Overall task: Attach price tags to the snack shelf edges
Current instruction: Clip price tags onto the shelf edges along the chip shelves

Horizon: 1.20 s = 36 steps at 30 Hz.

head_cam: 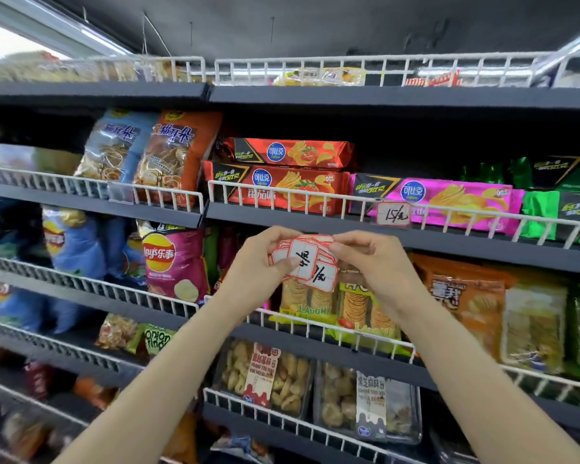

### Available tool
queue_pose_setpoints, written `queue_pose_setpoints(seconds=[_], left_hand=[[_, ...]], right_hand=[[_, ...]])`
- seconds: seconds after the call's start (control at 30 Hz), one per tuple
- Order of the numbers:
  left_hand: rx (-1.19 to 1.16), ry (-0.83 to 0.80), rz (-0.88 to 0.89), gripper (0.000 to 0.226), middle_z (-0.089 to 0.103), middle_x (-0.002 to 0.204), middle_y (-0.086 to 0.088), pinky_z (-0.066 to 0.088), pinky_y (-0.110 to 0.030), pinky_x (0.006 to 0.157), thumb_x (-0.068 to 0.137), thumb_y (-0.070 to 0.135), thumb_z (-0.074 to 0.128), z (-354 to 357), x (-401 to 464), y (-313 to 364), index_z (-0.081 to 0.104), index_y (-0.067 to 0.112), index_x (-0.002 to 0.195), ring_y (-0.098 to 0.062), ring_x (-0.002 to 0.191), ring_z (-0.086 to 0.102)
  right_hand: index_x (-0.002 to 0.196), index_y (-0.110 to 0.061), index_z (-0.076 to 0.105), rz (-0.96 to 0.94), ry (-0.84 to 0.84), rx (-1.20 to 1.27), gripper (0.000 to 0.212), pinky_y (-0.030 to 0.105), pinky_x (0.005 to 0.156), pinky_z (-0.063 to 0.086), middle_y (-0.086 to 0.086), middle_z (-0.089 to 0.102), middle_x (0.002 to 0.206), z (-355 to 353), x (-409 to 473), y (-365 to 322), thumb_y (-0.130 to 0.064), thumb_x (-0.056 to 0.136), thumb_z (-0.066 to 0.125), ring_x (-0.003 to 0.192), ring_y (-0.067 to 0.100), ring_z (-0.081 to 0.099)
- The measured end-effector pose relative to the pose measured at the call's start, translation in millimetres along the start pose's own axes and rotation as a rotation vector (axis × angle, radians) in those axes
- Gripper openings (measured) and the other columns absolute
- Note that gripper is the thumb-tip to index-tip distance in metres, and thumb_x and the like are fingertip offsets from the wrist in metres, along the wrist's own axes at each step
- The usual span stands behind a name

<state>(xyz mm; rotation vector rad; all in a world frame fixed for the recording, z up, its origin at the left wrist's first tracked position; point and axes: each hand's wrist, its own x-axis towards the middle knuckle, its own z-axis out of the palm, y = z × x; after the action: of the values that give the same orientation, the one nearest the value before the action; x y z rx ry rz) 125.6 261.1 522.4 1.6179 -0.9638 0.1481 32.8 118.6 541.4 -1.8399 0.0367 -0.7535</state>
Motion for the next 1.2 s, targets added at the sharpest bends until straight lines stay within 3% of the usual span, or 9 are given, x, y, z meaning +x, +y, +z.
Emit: queue_pose_setpoints(seconds=[0.17,0.33,0.47,0.57,0.63,0.8,0.93,1.1,1.2], left_hand=[[0.068,0.032,-0.026,0.027,0.066,0.106,0.003,0.056,-0.032,0.082,0.09,0.006,0.056,-72.9,-7.4,-32.5,0.052,0.03,0.102,-0.009,0.094,0.064],[0.128,-0.022,-0.026,0.025,0.063,0.11,0.0,0.048,-0.019,0.075,0.091,0.008,0.054,-164.1,-3.6,-68.7,0.05,0.026,0.107,-0.012,0.099,0.061],[0.078,-0.041,-0.065,0.023,0.066,0.102,-0.001,0.054,-0.035,0.08,0.09,0.005,0.055,-226.3,4.5,-86.4,0.053,0.024,0.105,-0.018,0.092,0.064],[0.019,-0.02,-0.073,0.024,0.066,0.1,-0.002,0.053,-0.021,0.07,0.09,0.004,0.055,-257.5,11.1,-98.5,0.055,0.021,0.106,-0.016,0.085,0.063],[-0.029,-0.009,-0.078,0.024,0.067,0.102,-0.004,0.052,-0.018,0.07,0.09,0.003,0.055,-272.4,16.2,-106.7,0.055,0.019,0.109,-0.015,0.086,0.063],[-0.138,-0.004,-0.113,0.028,0.069,0.102,-0.007,0.055,-0.021,0.073,0.089,0.002,0.056,-296.5,36.0,-126.9,0.056,0.009,0.116,-0.013,0.086,0.065],[-0.278,-0.097,-0.125,0.029,0.069,0.1,-0.008,0.053,-0.02,0.063,0.088,-0.002,0.056,-312.6,48.2,-144.0,0.057,0.005,0.117,-0.016,0.085,0.065],[-0.391,-0.206,-0.094,0.024,0.072,0.092,0.0,0.054,-0.027,0.078,0.087,-0.002,0.056,-329.2,61.6,-160.6,0.06,0.014,0.104,-0.013,0.088,0.067],[-0.321,-0.18,-0.052,0.027,0.073,0.09,0.005,0.056,-0.023,0.079,0.087,-0.004,0.055,-336.6,71.1,-171.4,0.06,0.018,0.102,-0.01,0.089,0.068]], right_hand=[[0.093,-0.012,0.069,-0.006,-0.019,-0.007,0.01,0.018,0.056,0.052,0.002,0.073,0.081,83.7,13.6,-5.6,-0.011,0.089,0.06,0.067,0.006,0.068],[0.086,-0.013,0.067,0.013,0.009,0.047,0.01,0.022,0.058,0.057,0.002,0.073,0.077,177.7,30.7,-13.4,-0.008,0.089,0.059,0.064,0.009,0.069],[0.088,-0.009,0.066,0.048,0.032,0.092,0.006,0.023,0.056,0.055,-0.001,0.072,0.069,242.5,46.3,-21.5,-0.007,0.089,0.06,0.062,0.009,0.067],[0.089,-0.008,0.065,0.047,0.051,0.091,0.005,0.029,0.062,0.058,0.003,0.071,0.075,276.2,57.1,-29.0,-0.007,0.089,0.06,0.065,0.012,0.067],[0.088,-0.011,0.066,0.027,0.049,0.086,0.006,0.029,0.064,0.057,0.001,0.071,0.075,292.3,64.0,-32.5,-0.008,0.089,0.06,0.064,0.01,0.066],[0.091,-0.023,0.064,-0.004,-0.007,0.15,0.021,0.016,0.058,0.054,-0.014,0.071,0.07,316.4,81.4,-28.0,-0.003,0.088,0.06,0.066,0.0,0.067],[0.096,-0.018,0.065,0.04,0.004,0.262,0.016,0.025,0.062,0.057,-0.002,0.074,0.08,325.7,102.2,-17.9,-0.006,0.088,0.059,0.073,0.009,0.069],[0.096,-0.012,0.066,0.14,-0.068,0.407,0.013,0.027,0.062,0.054,0.004,0.072,0.083,332.9,126.0,-9.6,-0.009,0.09,0.055,0.072,0.013,0.066],[0.097,-0.008,0.066,0.105,-0.075,0.312,0.013,0.022,0.057,0.056,0.006,0.073,0.082,340.1,135.0,-7.9,-0.007,0.09,0.055,0.071,0.014,0.068]])
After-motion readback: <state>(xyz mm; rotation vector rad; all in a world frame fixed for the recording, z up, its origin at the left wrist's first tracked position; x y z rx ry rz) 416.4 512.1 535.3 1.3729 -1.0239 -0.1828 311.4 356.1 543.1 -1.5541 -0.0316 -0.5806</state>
